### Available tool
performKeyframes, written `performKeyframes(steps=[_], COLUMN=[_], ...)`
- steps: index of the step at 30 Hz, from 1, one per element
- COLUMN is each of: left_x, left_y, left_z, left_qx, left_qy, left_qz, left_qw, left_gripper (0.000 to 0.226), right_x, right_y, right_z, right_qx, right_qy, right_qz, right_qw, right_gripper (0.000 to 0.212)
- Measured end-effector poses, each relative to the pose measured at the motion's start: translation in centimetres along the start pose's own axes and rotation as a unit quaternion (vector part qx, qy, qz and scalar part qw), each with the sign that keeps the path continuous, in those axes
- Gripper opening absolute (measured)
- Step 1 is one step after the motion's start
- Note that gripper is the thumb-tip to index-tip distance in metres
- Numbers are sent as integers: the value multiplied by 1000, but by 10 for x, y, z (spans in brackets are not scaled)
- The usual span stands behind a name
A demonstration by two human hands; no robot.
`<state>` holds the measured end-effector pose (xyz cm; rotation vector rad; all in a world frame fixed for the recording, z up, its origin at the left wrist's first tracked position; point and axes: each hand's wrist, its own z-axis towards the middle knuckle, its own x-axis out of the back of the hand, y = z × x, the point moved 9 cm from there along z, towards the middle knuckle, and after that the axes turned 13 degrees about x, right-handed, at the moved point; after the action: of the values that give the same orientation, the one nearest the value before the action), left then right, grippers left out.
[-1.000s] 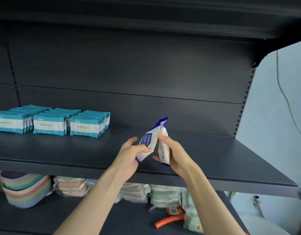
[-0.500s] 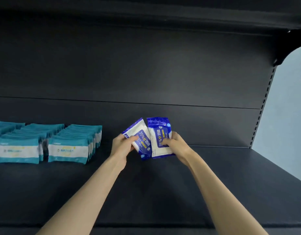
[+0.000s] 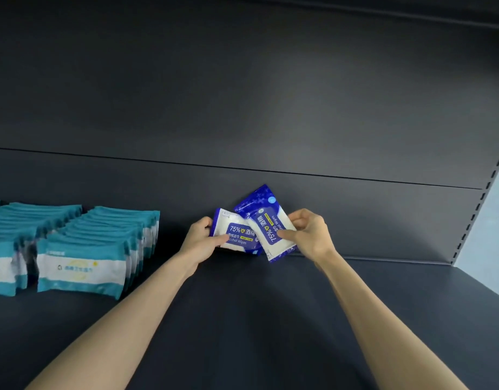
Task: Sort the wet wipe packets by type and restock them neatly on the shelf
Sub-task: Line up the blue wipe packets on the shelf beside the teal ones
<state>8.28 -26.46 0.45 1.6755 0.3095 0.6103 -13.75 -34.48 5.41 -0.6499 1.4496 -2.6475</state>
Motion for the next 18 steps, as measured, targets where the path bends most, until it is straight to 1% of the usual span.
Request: performKeyframes(steps=[2, 4, 6, 8, 10, 13, 14, 15, 16, 18], left_x=[3, 6, 4, 1, 5, 23, 25, 21, 13, -3], left_y=[-2, -3, -2, -1, 4, 26, 32, 35, 35, 28], left_z=[5, 8, 8, 6, 0, -20, -27, -32, -33, -30], left_qx=[-13, -29, -50, -66, -90, -175, -198, -208, -201, -157], left_qy=[11, 27, 38, 52, 96, 212, 217, 190, 139, 34], left_qz=[49, 84, 114, 138, 156, 156, 145, 128, 111, 72], left_qw=[999, 996, 991, 987, 979, 949, 945, 951, 963, 984], left_gripper=[40, 48, 45, 40, 41, 42, 38, 35, 34, 41], right_x=[-4, -10, -13, -15, -18, -22, -24, -28, -34, -45], right_y=[5, 7, 9, 13, 18, 17, 15, 13, 11, 11], right_z=[1, 0, -1, -3, -5, -7, -8, -9, -11, -15], right_qx=[-4, 1, -1, -26, -47, -40, -41, -42, -47, -65], right_qy=[-4, -13, -12, 5, 24, 28, 26, 22, 16, 2], right_qz=[33, 56, 75, 113, 161, 167, 176, 197, 230, 284], right_qw=[999, 998, 997, 993, 986, 985, 983, 979, 972, 957], right_gripper=[32, 40, 40, 31, 22, 23, 24, 24, 24, 20])
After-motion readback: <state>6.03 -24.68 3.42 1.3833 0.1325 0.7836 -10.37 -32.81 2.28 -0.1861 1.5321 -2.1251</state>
